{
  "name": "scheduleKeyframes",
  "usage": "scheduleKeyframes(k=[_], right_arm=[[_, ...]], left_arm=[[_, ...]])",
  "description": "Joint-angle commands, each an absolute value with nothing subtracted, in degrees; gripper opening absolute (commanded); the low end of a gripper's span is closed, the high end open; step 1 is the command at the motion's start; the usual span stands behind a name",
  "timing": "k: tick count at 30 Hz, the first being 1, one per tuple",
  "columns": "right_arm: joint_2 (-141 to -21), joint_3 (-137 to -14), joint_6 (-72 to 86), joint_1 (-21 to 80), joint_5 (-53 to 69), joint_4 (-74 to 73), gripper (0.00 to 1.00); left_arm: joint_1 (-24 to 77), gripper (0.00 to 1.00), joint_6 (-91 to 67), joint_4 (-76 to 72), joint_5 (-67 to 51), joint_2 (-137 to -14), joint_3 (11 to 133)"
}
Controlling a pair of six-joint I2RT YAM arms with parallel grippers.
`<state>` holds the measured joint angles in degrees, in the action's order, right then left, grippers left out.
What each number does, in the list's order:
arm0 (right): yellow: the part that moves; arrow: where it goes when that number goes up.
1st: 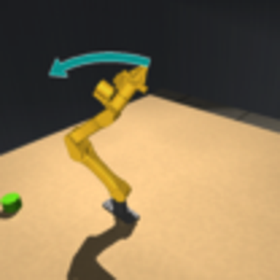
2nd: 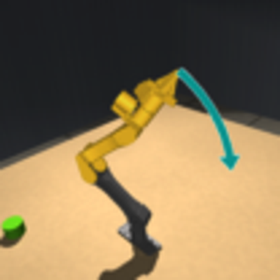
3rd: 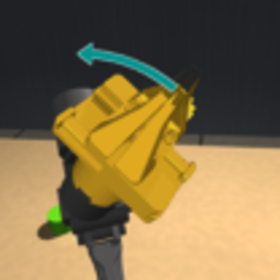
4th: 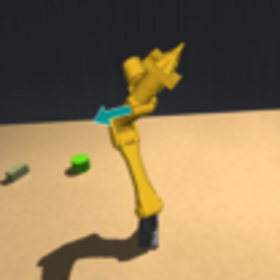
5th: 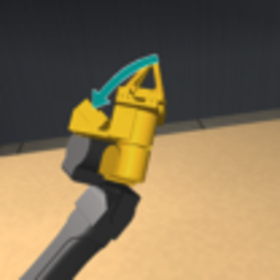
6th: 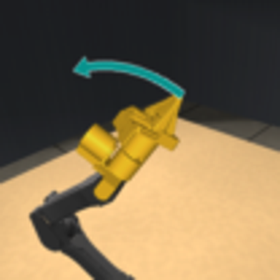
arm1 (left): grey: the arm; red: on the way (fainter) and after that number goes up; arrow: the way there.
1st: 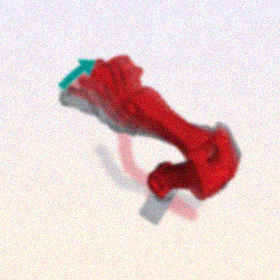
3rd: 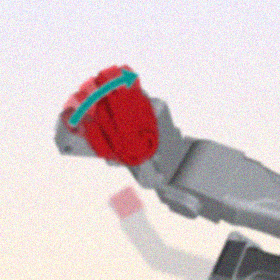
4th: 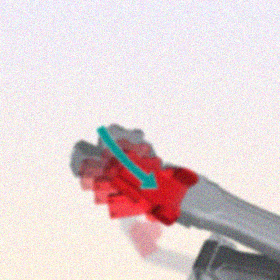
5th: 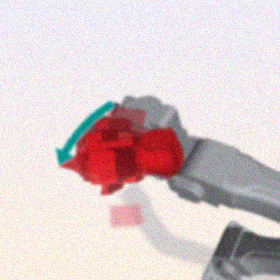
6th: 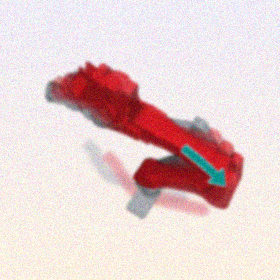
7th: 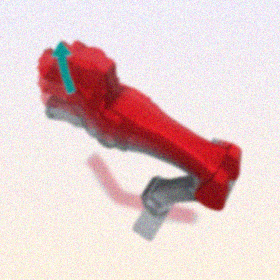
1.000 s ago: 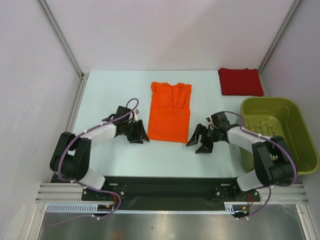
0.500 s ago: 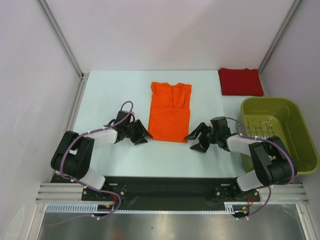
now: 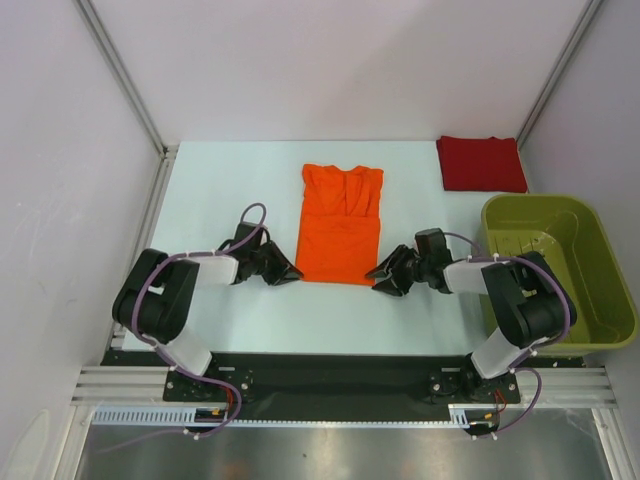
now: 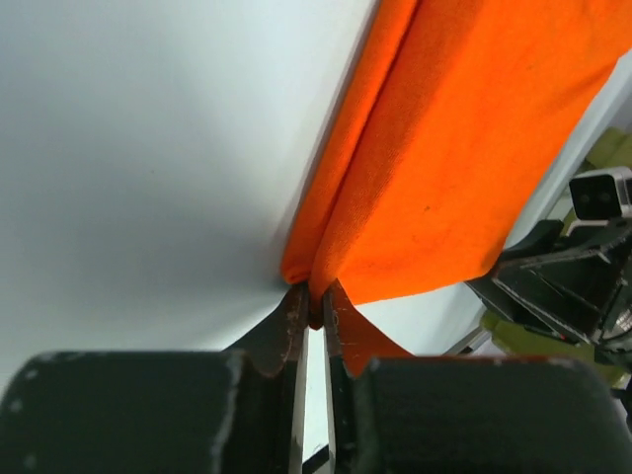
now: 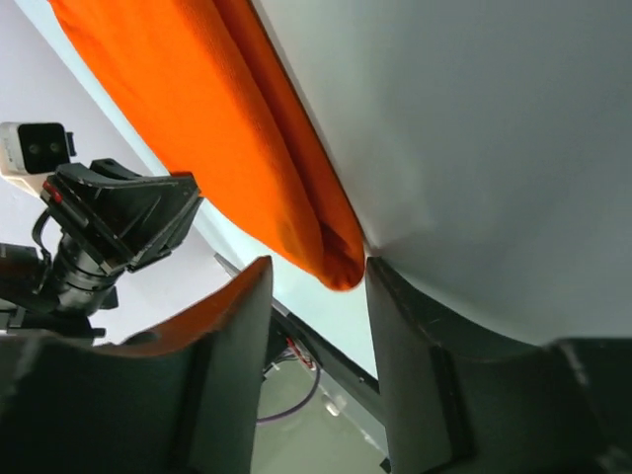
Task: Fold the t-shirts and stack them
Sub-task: Fold the tshirt
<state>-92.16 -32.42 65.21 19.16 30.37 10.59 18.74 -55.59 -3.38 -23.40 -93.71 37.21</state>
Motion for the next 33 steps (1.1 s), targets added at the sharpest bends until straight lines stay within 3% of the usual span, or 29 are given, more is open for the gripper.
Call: scheduleKeyframes(k=[1, 2, 4, 5, 7, 13, 14, 16, 18, 19, 20, 21, 23, 33], right_arm=[[-94.74, -34.54, 61.79, 18.99, 26.55, 6.86, 0.47], [-95.09, -35.24, 61.44, 19.07, 26.37, 6.68, 0.46], [-96.32, -36.21, 59.77, 18.81, 26.89, 5.64, 0.3], [-96.59, -36.99, 59.07, 18.72, 27.07, 5.02, 0.16], [-96.42, -37.18, 56.71, 18.28, 27.07, 2.83, 0.02], [-91.94, -34.72, 49.05, 18.63, 28.73, -5.78, 0.0], [-90.11, -34.63, 47.04, 18.98, 28.83, -7.11, 0.04], [-88.34, -34.98, 44.84, 19.07, 28.74, -11.5, 0.25], [-85.79, -36.2, 40.53, 18.55, 27.78, -15.79, 0.47], [-85.26, -38.39, 39.13, 18.37, 27.34, -16.78, 0.52], [-85.17, -39.89, 37.2, 17.93, 27.33, -17.74, 0.57], [-86.3, -41.9, 33.78, 16.97, 27.6, -18.54, 0.63], [-89.45, -49.08, 30.25, 16.0, 29.44, -21.17, 0.64], [-108.19, -74.77, 22.85, 13.27, 30.32, -30.41, 0.56]], left_arm=[[18.37, 0.1, -54.67, -6.24, -24.34, -95.18, 36.56], [18.37, 0.07, -54.49, -6.33, -24.61, -95.27, 36.39], [18.37, 0.01, -54.23, -6.5, -24.87, -95.54, 35.86], [18.46, 0.01, -54.14, -6.42, -24.79, -95.19, 35.51], [18.63, 0.0, -54.32, -6.59, -24.87, -94.22, 34.55], [19.42, 0.0, -53.36, -5.63, -24.96, -87.37, 27.43], [19.42, 0.05, -52.83, -4.32, -24.96, -85.1, 25.86], [19.42, 0.35, -51.16, -1.51, -24.44, -82.54, 24.79], [19.34, 0.52, -49.67, 3.59, -23.91, -79.47, 24.17], [19.25, 0.86, -47.05, 5.0, -23.12, -76.06, 24.34], [19.25, 1.0, -45.46, 7.97, -22.85, -74.81, 26.0], [19.25, 1.0, -43.79, 9.39, -22.59, -73.58, 27.32], [18.99, 1.0, -38.69, 13.07, -20.75, -72.77, 32.83], [16.43, 1.0, -25.32, 12.84, -20.21, -91.73, 57.9]])
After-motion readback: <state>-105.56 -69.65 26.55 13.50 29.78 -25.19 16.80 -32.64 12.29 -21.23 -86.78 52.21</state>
